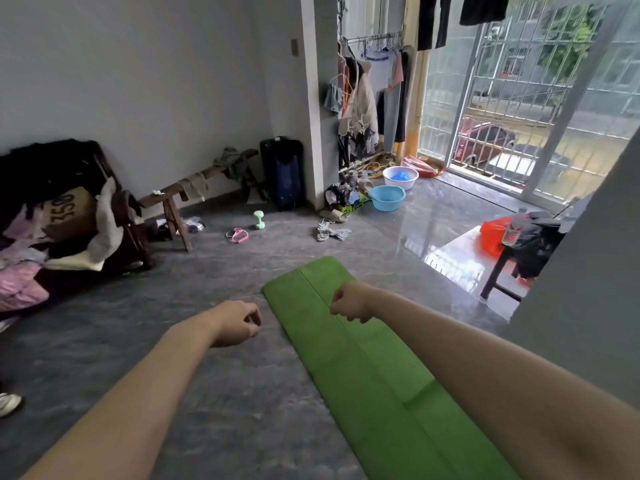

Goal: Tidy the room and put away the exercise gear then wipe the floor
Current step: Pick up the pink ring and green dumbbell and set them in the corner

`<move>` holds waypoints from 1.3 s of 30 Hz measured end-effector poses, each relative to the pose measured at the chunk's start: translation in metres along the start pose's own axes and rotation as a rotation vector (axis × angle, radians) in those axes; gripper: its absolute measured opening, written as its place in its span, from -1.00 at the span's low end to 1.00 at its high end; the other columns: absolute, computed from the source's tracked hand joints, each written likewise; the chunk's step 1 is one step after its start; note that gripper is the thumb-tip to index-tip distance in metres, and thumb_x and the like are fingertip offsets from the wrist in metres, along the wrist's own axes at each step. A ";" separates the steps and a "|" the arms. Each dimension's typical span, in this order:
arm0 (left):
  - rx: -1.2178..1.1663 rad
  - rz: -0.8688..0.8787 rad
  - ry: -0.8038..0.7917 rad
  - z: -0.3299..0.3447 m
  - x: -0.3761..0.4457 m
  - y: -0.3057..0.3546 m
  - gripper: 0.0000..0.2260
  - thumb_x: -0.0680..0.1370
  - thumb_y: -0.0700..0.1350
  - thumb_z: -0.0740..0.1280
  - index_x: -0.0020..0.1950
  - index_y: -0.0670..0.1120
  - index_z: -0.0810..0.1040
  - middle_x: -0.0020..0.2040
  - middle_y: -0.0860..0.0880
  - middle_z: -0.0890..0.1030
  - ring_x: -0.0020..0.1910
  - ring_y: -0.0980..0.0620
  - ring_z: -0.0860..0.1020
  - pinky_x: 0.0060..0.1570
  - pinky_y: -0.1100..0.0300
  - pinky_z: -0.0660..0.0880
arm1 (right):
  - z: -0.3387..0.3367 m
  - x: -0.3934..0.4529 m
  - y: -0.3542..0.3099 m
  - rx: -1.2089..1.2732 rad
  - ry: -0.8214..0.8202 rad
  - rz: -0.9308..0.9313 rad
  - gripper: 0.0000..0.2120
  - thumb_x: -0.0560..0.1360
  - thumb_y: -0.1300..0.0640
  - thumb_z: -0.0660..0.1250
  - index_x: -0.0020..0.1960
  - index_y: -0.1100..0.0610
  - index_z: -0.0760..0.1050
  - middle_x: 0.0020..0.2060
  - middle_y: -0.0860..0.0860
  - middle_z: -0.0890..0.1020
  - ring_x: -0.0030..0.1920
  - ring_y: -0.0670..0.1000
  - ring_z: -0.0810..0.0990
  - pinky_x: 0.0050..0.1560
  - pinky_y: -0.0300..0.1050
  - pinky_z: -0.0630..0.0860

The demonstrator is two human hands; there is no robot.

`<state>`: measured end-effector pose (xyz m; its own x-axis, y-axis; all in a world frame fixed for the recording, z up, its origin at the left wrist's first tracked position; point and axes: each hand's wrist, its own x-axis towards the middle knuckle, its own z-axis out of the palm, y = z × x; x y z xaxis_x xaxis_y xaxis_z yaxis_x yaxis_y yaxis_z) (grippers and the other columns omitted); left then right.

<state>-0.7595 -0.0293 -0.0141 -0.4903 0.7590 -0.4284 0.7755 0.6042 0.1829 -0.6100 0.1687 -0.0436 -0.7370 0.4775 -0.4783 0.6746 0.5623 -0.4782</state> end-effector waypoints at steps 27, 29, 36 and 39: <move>0.183 0.001 -0.306 -0.167 0.292 -0.314 -0.86 0.56 -0.08 0.23 0.01 -0.03 0.58 -0.11 -0.04 0.60 -0.36 0.13 0.49 -0.16 0.26 0.47 | -0.064 0.330 -0.192 0.158 0.081 0.081 -0.72 0.55 0.11 0.23 0.17 0.23 0.52 0.04 0.19 0.65 0.04 0.16 0.66 -0.02 0.07 0.61; 0.155 -0.023 -0.353 -0.173 0.323 -0.334 -0.90 0.56 -0.12 0.23 -0.05 -0.01 0.54 -0.21 0.00 0.54 -0.38 0.16 0.46 -0.26 0.30 0.46 | -0.070 0.362 -0.201 0.155 0.066 0.075 -0.73 0.55 0.12 0.22 0.17 0.22 0.52 0.03 0.16 0.64 0.01 0.13 0.67 -0.02 0.06 0.61; 0.165 -0.077 -0.359 -0.252 0.453 -0.393 -0.90 0.54 -0.11 0.24 -0.05 -0.04 0.55 -0.13 -0.06 0.55 -0.23 -0.01 0.50 -0.25 0.25 0.47 | -0.126 0.501 -0.238 0.209 0.044 0.070 -0.74 0.56 0.15 0.24 0.18 0.24 0.52 0.01 0.14 0.62 -0.09 0.09 0.64 -0.04 0.03 0.60; 0.225 -0.082 -0.302 -0.302 0.504 -0.403 -0.80 0.53 -0.04 0.23 0.06 -0.04 0.59 -0.04 -0.03 0.59 -0.12 0.00 0.58 -0.08 0.23 0.51 | -0.168 0.562 -0.260 0.220 0.064 0.077 -0.79 0.55 0.15 0.25 0.11 0.22 0.54 -0.01 0.15 0.63 -0.12 0.09 0.62 -0.19 -0.07 0.56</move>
<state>-1.4393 0.1827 -0.0367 -0.4412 0.5841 -0.6813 0.8228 0.5664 -0.0472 -1.2063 0.4047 -0.0644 -0.6794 0.5588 -0.4755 0.7165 0.3656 -0.5941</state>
